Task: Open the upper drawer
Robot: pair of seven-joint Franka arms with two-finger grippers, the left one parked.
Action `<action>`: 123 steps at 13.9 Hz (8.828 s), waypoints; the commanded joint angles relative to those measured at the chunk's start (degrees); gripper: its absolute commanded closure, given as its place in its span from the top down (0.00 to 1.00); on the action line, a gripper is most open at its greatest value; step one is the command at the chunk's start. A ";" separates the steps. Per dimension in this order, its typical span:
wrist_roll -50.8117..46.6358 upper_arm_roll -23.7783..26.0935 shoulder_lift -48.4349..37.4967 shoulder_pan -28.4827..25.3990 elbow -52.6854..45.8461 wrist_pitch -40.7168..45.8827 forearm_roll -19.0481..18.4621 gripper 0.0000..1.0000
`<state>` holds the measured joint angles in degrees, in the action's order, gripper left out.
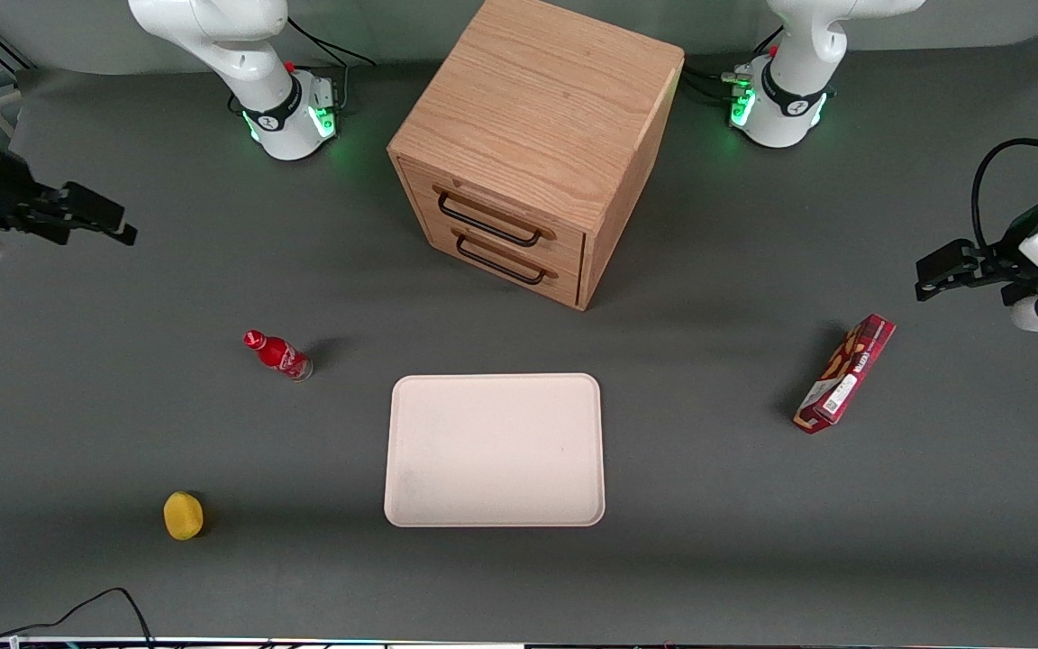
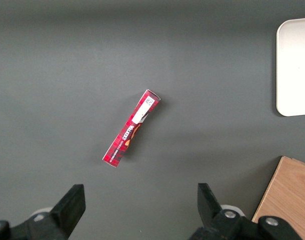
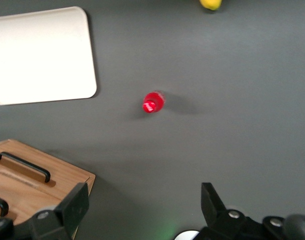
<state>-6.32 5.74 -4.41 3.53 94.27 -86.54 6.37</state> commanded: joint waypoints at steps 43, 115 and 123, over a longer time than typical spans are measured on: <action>27.77 23.87 25.67 -18.90 -4.97 -14.19 -3.82 1.00; 30.57 20.01 34.20 -16.27 -7.08 -25.08 -10.59 1.00; 38.31 16.94 35.34 -15.65 -8.31 -25.08 -10.59 1.00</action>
<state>28.73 24.09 29.32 -12.11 87.13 -111.64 -2.56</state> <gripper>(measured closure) 0.000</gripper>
